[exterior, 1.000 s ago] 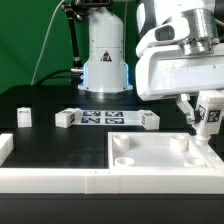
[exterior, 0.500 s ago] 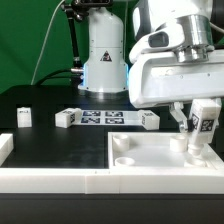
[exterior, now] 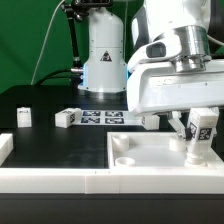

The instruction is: Assemble one leg

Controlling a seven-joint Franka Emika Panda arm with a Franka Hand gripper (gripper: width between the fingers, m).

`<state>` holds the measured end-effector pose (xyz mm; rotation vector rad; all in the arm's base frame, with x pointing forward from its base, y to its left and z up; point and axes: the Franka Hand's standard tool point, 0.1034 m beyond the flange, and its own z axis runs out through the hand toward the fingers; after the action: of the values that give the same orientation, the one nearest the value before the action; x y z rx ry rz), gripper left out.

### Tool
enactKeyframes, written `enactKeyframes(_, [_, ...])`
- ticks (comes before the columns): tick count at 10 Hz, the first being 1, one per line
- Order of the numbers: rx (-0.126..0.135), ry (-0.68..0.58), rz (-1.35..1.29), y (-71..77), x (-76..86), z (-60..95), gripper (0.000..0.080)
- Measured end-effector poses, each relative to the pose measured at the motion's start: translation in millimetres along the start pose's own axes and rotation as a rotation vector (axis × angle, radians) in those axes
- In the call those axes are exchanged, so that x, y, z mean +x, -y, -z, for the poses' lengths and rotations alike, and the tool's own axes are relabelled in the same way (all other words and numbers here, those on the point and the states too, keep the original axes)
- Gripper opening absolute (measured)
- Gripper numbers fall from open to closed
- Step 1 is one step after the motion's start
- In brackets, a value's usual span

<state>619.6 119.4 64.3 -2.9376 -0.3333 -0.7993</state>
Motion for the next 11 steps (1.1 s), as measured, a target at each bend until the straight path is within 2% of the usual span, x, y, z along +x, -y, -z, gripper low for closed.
enactKeyframes(3, [-0.002,-0.008,-0.002,-0.4,-5.7,-6.1,0.029])
enactKeyframes(5, [-0.011,-0.054,-0.014,-9.1,-9.4,-10.7,0.029])
enactKeyframes(8, [-0.006,-0.049,-0.026,-10.1,-10.6,-11.5,0.029])
enactKeyframes(9, [-0.005,-0.041,-0.026,-10.0,-12.2,-12.3,0.0383])
enactKeyframes(10, [-0.005,-0.041,-0.026,-10.0,-12.3,-12.3,0.0522])
enactKeyframes(11, [-0.005,-0.04,-0.026,-10.0,-12.5,-12.4,0.0609])
